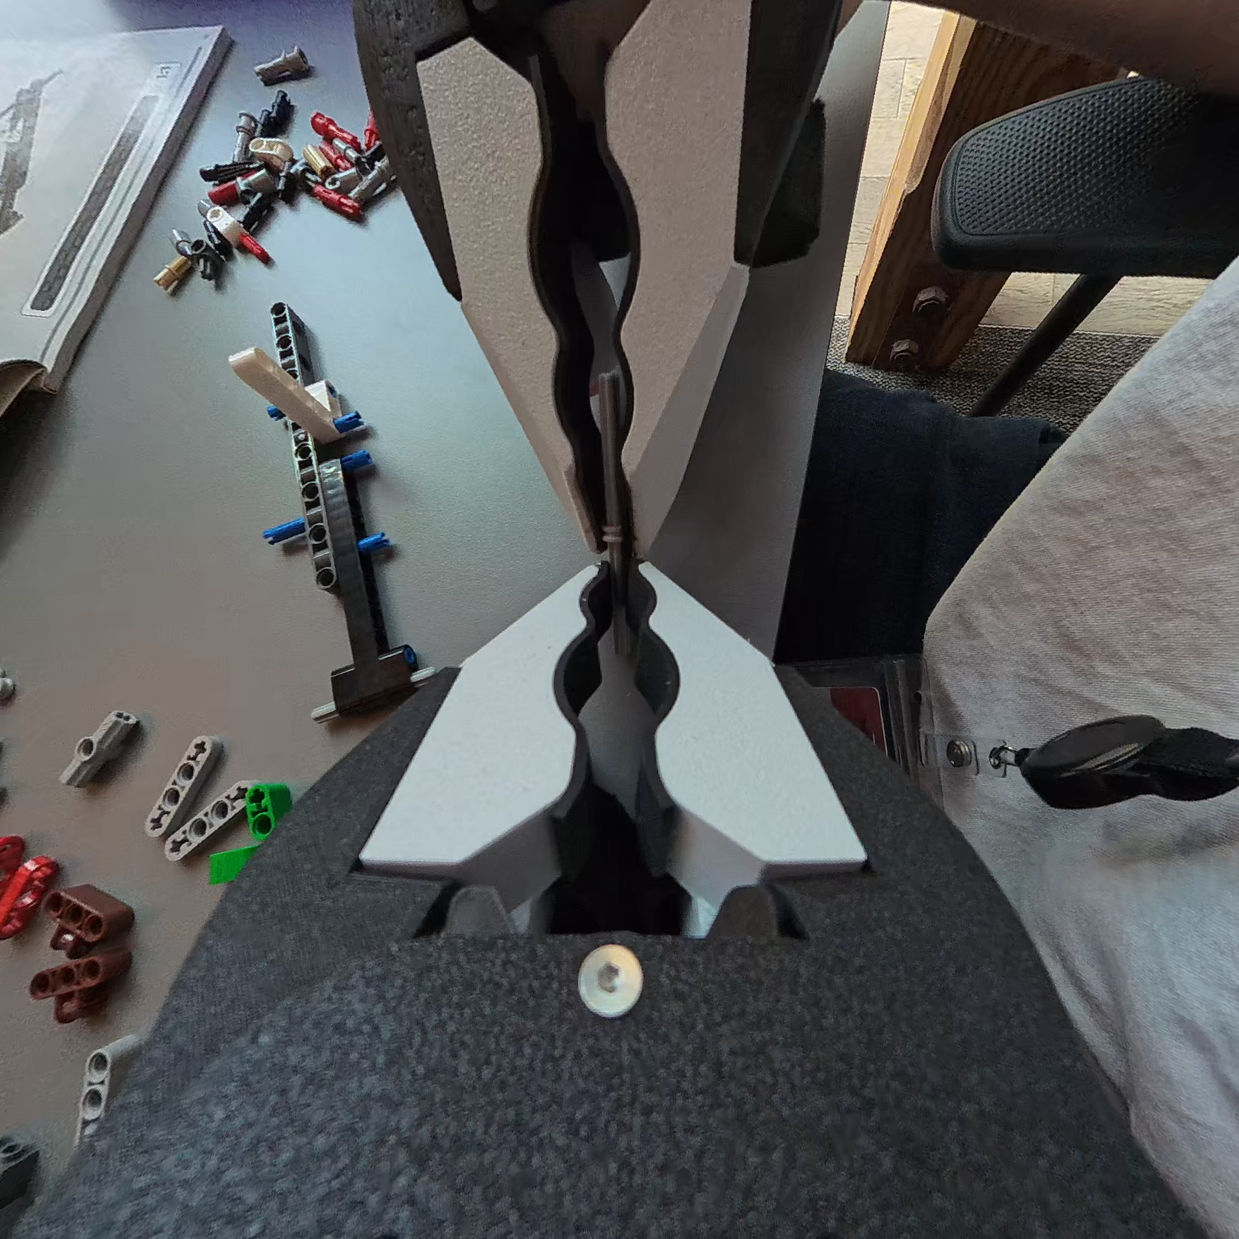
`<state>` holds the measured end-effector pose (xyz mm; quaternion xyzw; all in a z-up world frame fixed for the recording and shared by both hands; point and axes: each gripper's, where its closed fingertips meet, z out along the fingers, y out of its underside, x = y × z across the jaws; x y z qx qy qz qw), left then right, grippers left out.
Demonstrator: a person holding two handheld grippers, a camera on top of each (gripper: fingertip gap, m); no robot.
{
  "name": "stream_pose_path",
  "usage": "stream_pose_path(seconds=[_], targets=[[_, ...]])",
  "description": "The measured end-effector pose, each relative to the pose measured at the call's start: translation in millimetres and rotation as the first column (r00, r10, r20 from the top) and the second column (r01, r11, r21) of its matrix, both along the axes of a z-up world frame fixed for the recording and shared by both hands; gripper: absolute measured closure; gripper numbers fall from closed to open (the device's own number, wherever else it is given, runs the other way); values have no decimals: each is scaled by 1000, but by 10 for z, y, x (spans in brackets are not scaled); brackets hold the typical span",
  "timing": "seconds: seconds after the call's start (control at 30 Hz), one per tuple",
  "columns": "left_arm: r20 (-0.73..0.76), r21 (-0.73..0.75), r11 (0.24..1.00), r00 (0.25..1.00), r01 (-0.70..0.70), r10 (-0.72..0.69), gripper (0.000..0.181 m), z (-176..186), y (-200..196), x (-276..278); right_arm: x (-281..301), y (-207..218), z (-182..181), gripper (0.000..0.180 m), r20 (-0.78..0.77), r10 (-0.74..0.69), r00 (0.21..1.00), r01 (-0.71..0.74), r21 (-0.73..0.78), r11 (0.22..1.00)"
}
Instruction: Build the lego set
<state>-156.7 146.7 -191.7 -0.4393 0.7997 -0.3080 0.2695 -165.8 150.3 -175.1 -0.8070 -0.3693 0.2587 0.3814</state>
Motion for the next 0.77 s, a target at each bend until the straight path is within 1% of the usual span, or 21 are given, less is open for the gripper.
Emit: stream_pose_path(seconds=[0.17, 0.37, 0.43, 0.5, 0.53, 0.57, 0.67, 0.73, 0.77], targets=[[-1, -2, 1000, 1000, 1, -1, 179, 0, -1, 0, -4, 1, -4, 176, -1, 2, 1000, -2, -6, 1000], [0, -1, 1000, 1000, 0, 0, 179, 0, 0, -1, -4, 4, -8, 175, 29, -3, 1000, 3, 27, 1000], [26, 6, 1000, 1000, 0, -1, 178, 25, -1, 7, -2, 3, 26, 175, 4, -10, 1000, 10, 26, 1000], [75, -37, 999, 997, -4, 7, 178, 119, 5, 16, 0, -7, 146, 172, -84, -23, 996, 25, 27, 999], [88, -50, 998, 996, -26, 30, 178, 149, 39, 28, 19, -22, 234, 164, -119, -24, 993, 29, 38, 999], [96, -49, 998, 994, -41, 45, 178, 160, 61, 31, 67, -42, 322, 162, -138, -28, 990, 34, 48, 998], [111, -38, 998, 992, -53, 57, 178, 172, 75, 9, 331, 0, 615, 161, -141, -82, 987, 102, 141, 985], [130, -78, 994, 987, -81, 91, 178, 232, 109, -15, 548, 147, 800, 160, -113, -149, 982, 172, 229, 958], [139, -110, 990, 984, -94, 109, 178, 275, 125, -48, 649, 248, 842, 160, -70, -186, 980, 197, 255, 946]])
